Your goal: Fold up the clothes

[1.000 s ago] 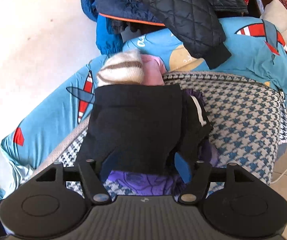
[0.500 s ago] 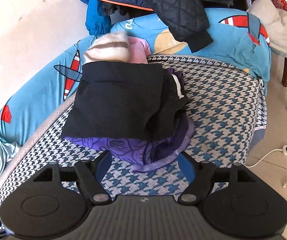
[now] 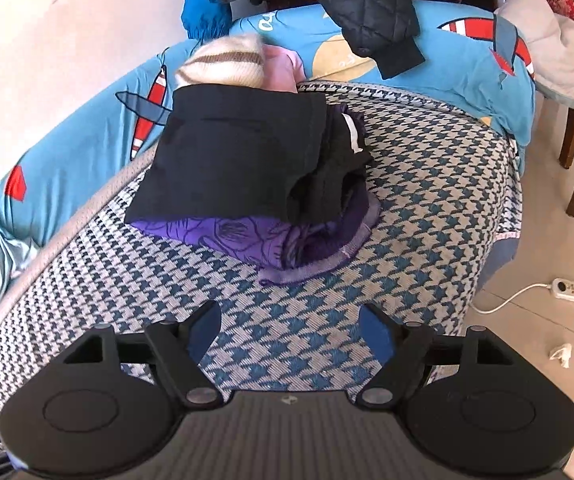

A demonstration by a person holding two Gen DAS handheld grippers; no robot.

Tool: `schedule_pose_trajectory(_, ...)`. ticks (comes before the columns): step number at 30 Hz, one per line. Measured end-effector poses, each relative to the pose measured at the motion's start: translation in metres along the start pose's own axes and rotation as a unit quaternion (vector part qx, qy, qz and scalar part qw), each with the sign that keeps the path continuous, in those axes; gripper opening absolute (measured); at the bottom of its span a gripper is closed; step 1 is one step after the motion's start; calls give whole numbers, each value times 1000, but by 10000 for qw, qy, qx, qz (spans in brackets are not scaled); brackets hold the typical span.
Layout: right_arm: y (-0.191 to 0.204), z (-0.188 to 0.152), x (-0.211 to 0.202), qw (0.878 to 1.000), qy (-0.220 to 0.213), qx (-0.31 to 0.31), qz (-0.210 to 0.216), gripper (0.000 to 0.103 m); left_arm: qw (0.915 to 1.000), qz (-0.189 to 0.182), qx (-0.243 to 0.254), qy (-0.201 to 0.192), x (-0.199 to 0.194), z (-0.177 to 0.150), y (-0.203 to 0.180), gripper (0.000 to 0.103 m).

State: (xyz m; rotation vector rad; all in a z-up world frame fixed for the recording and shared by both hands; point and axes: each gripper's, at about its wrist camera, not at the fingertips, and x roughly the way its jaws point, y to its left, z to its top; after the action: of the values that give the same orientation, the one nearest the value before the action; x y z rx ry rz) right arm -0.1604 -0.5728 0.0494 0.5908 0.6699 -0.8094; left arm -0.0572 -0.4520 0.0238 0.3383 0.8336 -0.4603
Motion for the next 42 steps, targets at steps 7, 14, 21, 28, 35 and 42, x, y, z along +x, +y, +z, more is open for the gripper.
schedule_pose_trajectory(7,3,-2,-7,9996,-106,-104,-244,76,9999,-97,-16,75,2,-6,-2,103)
schedule_pose_trajectory(14,0,0,-9,9990,-176,-54,-396,76,9998,-138,54,95,2,-10,-4,103)
schedule_pose_trajectory(21,-2,1,-10,9989,-137,-58,-454,76,9998,-131,147,45,-3,-10,-8,103)
schedule_pose_trajectory(28,-3,-1,-11,9989,-120,-78,-453,76,9998,-94,145,33,-6,-10,-7,103)
schedule_pose_trajectory(35,-5,-4,-13,9988,-94,-75,-468,76,9999,-58,133,27,-11,-11,-5,103)
schedule_pose_trajectory(42,-6,-6,-16,9989,-55,-76,-470,76,9998,-68,170,-15,-16,-10,-7,103)
